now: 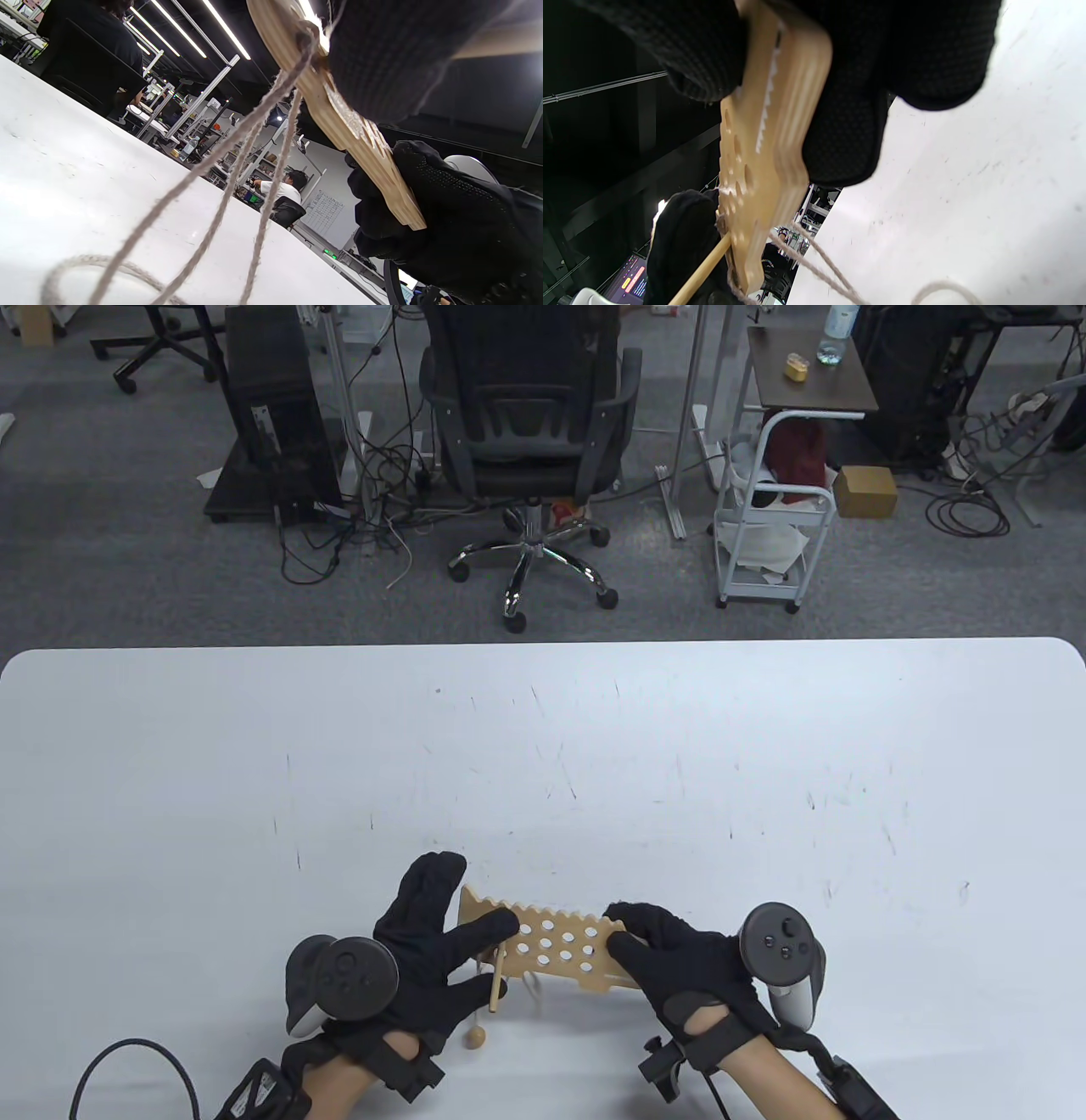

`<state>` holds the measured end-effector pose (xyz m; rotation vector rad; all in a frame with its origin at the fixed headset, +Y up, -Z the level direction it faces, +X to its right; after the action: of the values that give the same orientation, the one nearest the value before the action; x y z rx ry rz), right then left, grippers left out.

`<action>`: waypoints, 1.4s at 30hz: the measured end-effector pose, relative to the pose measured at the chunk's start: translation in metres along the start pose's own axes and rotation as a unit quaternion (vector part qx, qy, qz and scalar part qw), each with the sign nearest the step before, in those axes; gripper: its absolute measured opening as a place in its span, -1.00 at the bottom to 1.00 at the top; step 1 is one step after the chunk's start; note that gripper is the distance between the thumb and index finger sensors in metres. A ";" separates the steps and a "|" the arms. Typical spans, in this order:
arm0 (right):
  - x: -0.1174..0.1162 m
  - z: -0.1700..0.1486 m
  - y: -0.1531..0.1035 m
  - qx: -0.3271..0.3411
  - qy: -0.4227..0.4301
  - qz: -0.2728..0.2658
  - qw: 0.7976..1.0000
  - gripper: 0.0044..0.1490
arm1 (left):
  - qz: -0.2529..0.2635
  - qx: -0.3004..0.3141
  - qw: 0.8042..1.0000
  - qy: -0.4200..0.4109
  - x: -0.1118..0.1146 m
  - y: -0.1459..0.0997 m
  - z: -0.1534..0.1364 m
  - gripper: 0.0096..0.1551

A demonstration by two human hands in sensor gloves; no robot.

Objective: Thread rope through all holes on crocodile lacing toy

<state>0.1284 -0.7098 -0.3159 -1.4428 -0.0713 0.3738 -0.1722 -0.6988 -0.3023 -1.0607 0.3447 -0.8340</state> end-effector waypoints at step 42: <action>0.019 -0.009 0.007 -0.011 -0.020 -0.034 0.999 -0.43 | 0.098 -0.090 0.991 -0.022 -0.037 -0.004 -0.046 -0.50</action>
<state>0.1478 -0.7126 -0.3270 -1.4511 -0.1565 0.3477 -0.2268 -0.7009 -0.3260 -1.1909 0.4856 -0.6112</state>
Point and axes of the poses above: the tracker on the back of each hand, its own z axis roughly to the thumb side, its own y axis roughly from the wrist to the fingertips, x = y × z, the point moved 4 cm from there along y, roughly from the wrist to the fingertips, and after that the axes turned 5 degrees about -x, right-handed, at the moved point
